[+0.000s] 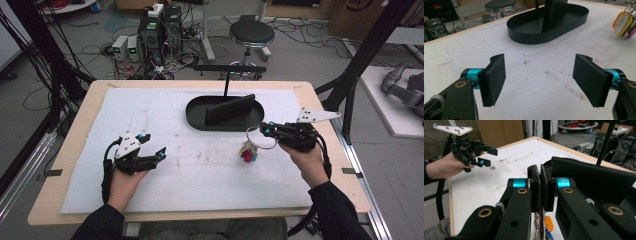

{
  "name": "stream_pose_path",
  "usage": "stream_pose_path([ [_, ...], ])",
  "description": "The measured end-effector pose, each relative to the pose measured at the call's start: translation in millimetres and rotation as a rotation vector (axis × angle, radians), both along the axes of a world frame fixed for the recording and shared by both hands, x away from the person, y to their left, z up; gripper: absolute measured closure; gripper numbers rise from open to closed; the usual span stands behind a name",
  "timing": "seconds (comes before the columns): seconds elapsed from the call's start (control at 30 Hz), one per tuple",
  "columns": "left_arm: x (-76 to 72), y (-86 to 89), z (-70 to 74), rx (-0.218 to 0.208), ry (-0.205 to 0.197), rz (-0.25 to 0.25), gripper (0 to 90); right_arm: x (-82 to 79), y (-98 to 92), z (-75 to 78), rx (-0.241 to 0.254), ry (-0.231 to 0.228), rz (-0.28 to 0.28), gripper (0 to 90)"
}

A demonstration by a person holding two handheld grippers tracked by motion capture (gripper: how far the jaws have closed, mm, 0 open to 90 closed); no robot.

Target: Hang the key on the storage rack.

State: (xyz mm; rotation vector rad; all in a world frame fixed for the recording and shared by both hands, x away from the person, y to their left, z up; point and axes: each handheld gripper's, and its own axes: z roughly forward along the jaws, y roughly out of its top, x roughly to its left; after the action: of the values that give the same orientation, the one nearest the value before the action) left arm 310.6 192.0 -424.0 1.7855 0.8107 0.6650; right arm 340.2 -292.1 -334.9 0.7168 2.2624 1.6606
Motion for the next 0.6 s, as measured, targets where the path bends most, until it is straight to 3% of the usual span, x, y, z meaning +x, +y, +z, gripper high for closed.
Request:
stream_pose_path([
  [0.6, -1.4, 3.0, 0.4, -0.003, -0.002, 0.003, 26.5, 31.8, -4.0, 29.3, -0.007, -0.05, -0.045, 87.7],
])
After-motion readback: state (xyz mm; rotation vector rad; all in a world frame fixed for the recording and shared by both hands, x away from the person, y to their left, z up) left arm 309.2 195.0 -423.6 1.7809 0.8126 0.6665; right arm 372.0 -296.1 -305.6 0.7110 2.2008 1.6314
